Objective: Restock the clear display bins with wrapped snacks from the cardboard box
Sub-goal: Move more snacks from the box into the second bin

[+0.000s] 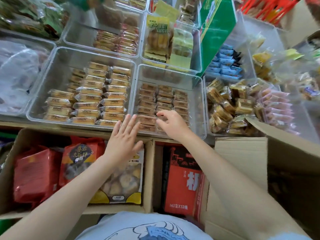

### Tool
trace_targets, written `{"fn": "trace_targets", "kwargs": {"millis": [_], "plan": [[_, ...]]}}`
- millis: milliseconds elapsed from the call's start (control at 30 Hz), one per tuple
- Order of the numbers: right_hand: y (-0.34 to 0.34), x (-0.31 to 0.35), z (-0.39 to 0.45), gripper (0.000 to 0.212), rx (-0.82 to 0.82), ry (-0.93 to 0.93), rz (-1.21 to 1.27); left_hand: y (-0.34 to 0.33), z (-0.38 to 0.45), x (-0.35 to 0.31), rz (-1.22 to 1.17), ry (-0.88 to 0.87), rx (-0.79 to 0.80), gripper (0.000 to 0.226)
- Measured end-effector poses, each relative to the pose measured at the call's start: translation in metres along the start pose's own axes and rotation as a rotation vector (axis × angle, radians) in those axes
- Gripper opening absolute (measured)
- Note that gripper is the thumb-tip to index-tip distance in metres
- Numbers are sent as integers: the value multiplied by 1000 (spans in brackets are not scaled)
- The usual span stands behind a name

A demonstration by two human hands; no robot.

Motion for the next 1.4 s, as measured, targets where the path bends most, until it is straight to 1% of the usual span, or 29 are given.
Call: {"fn": "trace_targets", "kwargs": {"millis": [67, 100, 200, 267, 300, 367, 467, 533, 633, 700, 767, 967, 1067, 1133, 1267, 1333, 1400], "plan": [[31, -5, -41, 23, -74, 50, 85, 12, 1, -15, -61, 37, 16, 68], [49, -10, -64, 17, -117, 73, 121, 19, 1, -28, -99, 34, -1, 63], [97, -34, -133, 16, -253, 68, 223, 30, -4, -86, -297, -115, -68, 35], [124, -59, -174, 17, -370, 32, 250, 31, -12, -135, -468, -220, -21, 22], [136, -74, -193, 17, -439, 7, 258, 31, -17, -161, -524, -270, 5, 21], [151, -110, -223, 18, -544, -59, 291, 31, -27, -212, -611, -361, 5, 21], [159, -173, -253, 20, -607, -173, 278, 31, -50, -281, -694, -435, -10, 27], [158, -216, -265, 21, -595, -245, 253, 27, -63, -320, -701, -427, 16, 38], [151, -268, -263, 20, -531, -278, 260, 12, -66, -355, -711, -291, 72, 53], [144, -293, -251, 17, -445, -266, 202, 1, -62, -366, -740, -202, 59, 56], [133, -320, -233, 18, -337, -268, 111, -9, -58, -374, -750, -145, 14, 57], [86, -397, -188, 36, -54, -330, -105, -26, -57, -384, -877, -95, -104, 57], [48, -431, -171, 52, 59, -337, -263, -26, -56, -384, -886, -78, -121, 59], [35, -437, -168, 50, 42, -327, -381, -27, -57, -385, -894, -66, -128, 60], [34, -432, -169, 38, -117, -298, -626, -29, -58, -387, -909, -50, -126, 60], [32, -433, -164, 37, -102, -266, -705, -30, -59, -388, -919, -52, -117, 59], [32, -430, -163, 37, -89, -245, -734, -31, -60, -388, -915, -46, -121, 59]]}}
Point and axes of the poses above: each hand's wrist, its own z-axis towards the middle knuckle, its own y-axis out of the back of the hand, x = y × z, the point moved 2 cm from there along z, towards the middle knuckle, and after that the axes turned 5 degrees about -z, right-handed, at the moved point
